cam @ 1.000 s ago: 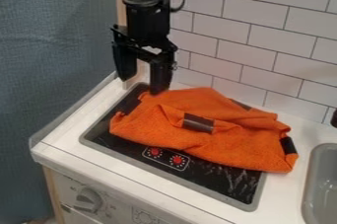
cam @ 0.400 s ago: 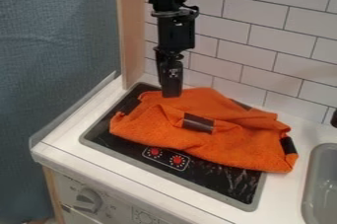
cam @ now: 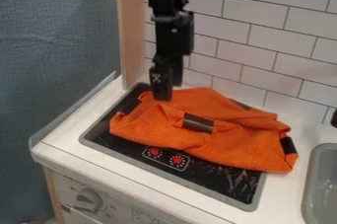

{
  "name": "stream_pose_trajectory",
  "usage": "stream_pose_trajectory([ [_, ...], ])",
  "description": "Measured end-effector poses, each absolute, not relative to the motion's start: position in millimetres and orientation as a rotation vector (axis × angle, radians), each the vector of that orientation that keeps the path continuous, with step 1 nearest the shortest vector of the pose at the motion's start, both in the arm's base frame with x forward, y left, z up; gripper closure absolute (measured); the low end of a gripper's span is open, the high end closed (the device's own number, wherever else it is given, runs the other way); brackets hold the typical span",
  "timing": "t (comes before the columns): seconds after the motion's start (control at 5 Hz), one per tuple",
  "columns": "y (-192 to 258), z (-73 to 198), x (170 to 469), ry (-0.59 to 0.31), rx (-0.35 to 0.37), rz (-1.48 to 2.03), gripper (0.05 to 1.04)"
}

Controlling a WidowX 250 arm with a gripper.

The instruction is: Unfold the cloth from top to bottom

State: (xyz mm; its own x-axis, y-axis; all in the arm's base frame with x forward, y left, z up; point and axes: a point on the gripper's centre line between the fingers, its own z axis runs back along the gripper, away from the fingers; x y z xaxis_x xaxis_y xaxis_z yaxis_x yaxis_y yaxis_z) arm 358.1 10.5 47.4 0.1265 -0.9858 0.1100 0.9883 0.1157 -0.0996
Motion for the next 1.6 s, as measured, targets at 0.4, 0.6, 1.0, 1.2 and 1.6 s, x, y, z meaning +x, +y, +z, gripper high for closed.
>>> stream_pose_trajectory([
  [0.4,9,23,357,0.057,-0.154,-1.526,0.083],
  [0.6,5,21,361,0.062,-0.142,-1.542,0.083],
  [1.0,5,3,365,0.098,-0.171,-1.532,0.083],
  [1.2,2,-6,367,0.090,-0.190,-1.535,0.144],
  [1.6,1,-7,372,0.064,-0.172,-1.524,0.747],
])
